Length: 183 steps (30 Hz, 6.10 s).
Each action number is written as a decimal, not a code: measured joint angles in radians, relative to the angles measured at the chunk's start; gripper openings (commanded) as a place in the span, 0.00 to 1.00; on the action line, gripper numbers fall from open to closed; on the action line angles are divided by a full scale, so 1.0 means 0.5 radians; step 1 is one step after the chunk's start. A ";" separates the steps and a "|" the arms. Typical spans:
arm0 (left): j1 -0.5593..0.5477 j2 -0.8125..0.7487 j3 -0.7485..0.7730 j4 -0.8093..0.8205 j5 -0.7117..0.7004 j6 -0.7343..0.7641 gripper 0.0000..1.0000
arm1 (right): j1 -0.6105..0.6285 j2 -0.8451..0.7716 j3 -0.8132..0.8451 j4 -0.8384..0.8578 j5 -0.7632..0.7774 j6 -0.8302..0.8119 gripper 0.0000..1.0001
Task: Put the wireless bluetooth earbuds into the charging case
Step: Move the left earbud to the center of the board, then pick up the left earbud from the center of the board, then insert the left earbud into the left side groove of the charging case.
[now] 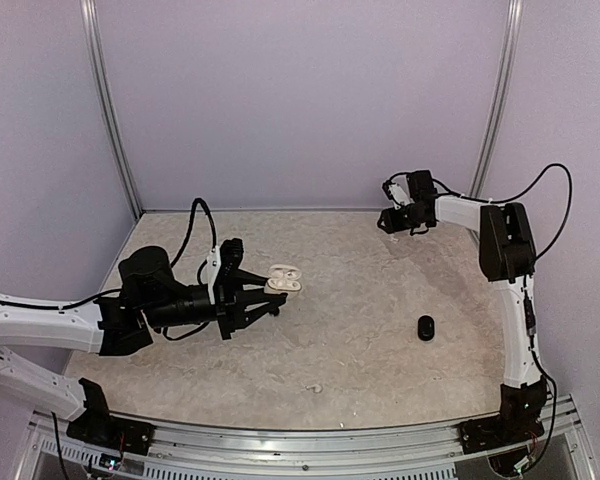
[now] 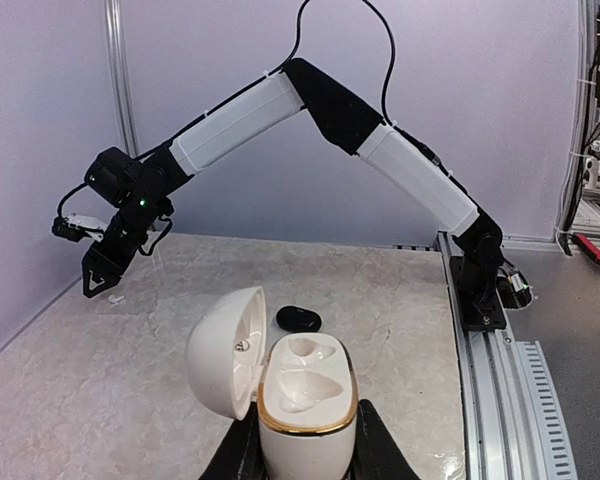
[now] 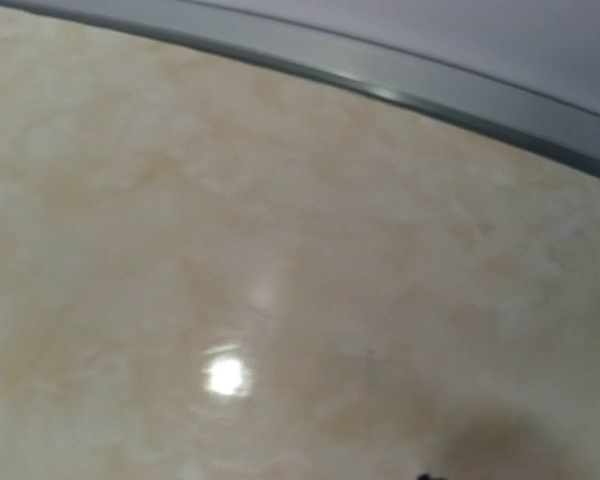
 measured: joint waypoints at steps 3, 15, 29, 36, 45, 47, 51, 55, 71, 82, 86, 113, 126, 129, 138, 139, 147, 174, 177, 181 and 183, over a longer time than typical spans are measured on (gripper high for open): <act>0.000 -0.009 -0.002 0.000 0.000 0.000 0.12 | 0.000 0.030 0.036 -0.033 0.059 -0.020 0.50; 0.000 -0.014 -0.003 0.000 0.000 0.002 0.13 | -0.002 0.132 0.113 -0.160 0.125 -0.050 0.44; -0.006 -0.040 -0.005 -0.001 -0.001 0.014 0.13 | -0.027 0.180 0.179 -0.278 0.124 -0.072 0.25; -0.023 -0.079 -0.005 -0.003 -0.021 0.019 0.13 | -0.026 0.092 -0.015 -0.174 0.050 -0.072 0.21; -0.040 -0.099 -0.053 -0.002 -0.050 0.018 0.13 | 0.112 -0.444 -0.893 -0.008 -0.172 -0.030 0.20; -0.042 -0.099 -0.066 -0.001 -0.050 0.018 0.13 | 0.209 -0.547 -1.043 -0.004 -0.198 -0.018 0.21; -0.049 -0.099 -0.087 0.002 -0.050 0.016 0.13 | 0.486 -0.748 -1.329 -0.014 -0.230 0.012 0.21; -0.049 -0.100 -0.103 0.007 -0.050 0.012 0.12 | 0.737 -0.897 -1.520 -0.069 -0.263 0.076 0.21; -0.049 -0.110 -0.114 0.008 -0.050 0.006 0.13 | 1.127 -1.258 -1.807 -0.562 -0.046 0.314 0.41; -0.052 -0.172 -0.114 0.006 -0.053 0.008 0.13 | 1.169 -1.101 -1.357 -1.048 0.124 0.135 0.38; -0.059 -0.190 -0.114 0.006 -0.057 0.008 0.13 | 1.202 -1.035 -1.272 -1.186 0.114 0.072 0.38; -0.063 -0.193 -0.114 0.006 -0.060 0.011 0.13 | 1.386 -0.719 -0.985 -1.476 0.284 -0.028 0.29; -0.064 -0.194 -0.135 0.007 -0.067 0.011 0.12 | 1.394 -0.716 -0.978 -1.475 0.313 -0.023 0.20; -0.064 -0.194 -0.137 0.010 -0.079 0.010 0.12 | 1.388 -0.738 -0.987 -1.416 0.261 -0.018 0.18; -0.052 -0.192 -0.206 0.138 -0.129 0.002 0.12 | 1.257 -1.118 -1.085 -1.093 0.140 0.018 0.17; -0.049 -0.192 -0.217 0.156 -0.148 0.002 0.12 | 1.238 -1.180 -1.100 -1.039 0.135 0.027 0.17; -0.047 -0.150 -0.263 0.379 -0.332 0.105 0.11 | 1.193 -1.617 -1.233 -0.607 0.101 0.070 0.17; -0.141 0.037 -0.282 0.787 -0.616 0.384 0.09 | 1.501 -2.174 -1.549 0.670 -0.521 0.151 0.17; -0.163 0.073 -0.282 0.862 -0.705 0.393 0.09 | 1.516 -2.139 -1.569 0.772 -0.508 0.248 0.17; -0.171 0.126 -0.282 0.967 -0.810 0.401 0.09 | 1.521 -2.084 -1.585 0.875 -0.485 0.356 0.17; -0.175 0.153 -0.282 1.025 -0.854 0.409 0.09 | 1.521 -2.055 -1.585 0.919 -0.473 0.403 0.17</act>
